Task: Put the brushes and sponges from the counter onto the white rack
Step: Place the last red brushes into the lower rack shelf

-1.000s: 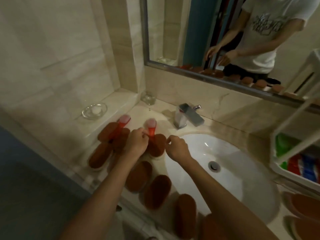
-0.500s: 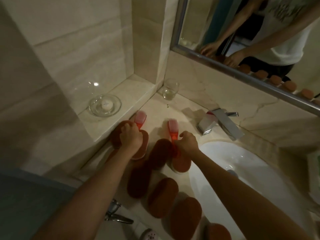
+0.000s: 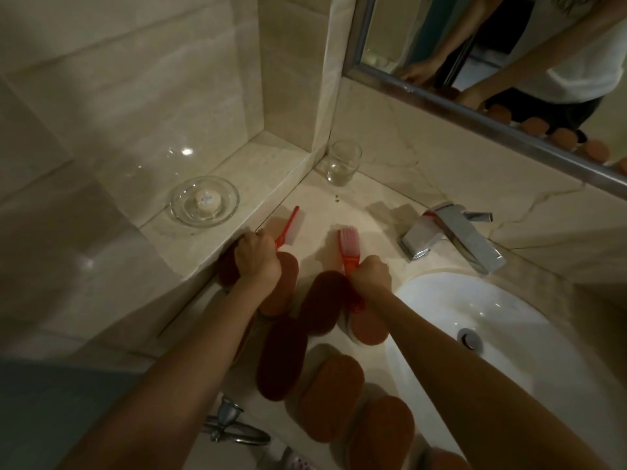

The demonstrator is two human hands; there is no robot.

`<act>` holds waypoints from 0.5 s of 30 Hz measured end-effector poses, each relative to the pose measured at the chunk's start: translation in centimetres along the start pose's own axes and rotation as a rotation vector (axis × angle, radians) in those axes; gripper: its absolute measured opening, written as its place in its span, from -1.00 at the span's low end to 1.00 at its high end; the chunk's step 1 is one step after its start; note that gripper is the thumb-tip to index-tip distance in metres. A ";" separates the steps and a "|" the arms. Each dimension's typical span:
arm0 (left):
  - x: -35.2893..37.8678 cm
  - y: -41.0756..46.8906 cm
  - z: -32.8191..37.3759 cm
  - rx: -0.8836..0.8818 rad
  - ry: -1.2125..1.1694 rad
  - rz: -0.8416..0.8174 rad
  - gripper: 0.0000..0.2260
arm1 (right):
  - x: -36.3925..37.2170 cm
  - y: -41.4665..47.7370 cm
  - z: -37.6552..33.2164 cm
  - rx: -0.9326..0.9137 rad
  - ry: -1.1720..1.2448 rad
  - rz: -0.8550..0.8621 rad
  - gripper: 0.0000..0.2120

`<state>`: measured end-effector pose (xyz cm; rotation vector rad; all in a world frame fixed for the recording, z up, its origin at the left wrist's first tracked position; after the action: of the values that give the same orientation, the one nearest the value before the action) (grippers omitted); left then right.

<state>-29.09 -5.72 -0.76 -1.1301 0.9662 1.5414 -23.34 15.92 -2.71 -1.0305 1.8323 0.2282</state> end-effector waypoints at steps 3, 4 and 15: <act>-0.3 -0.6 0.7 0.047 0.011 0.014 -0.70 | 0.1 0.2 0.0 0.025 0.033 0.012 -0.81; -0.6 -0.7 0.8 0.051 -0.002 0.028 -0.67 | 0.1 0.3 0.0 0.035 0.058 0.022 -0.81; -6.5 -5.0 3.5 -0.029 -0.435 0.044 -0.79 | -5.9 -4.1 -0.1 -0.104 0.252 0.113 -0.77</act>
<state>-24.26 -2.79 6.10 -0.7488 0.6767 1.7467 -19.48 16.59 3.29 -1.0664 2.1285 0.2739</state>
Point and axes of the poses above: each hand's wrist, its own y-axis towards the middle knuckle, its own x-axis out of the palm, z = x × y, the point moved 9 cm from there along y, towards the middle knuckle, and after that the axes turned 14 degrees about z, right-handed, at the moved point
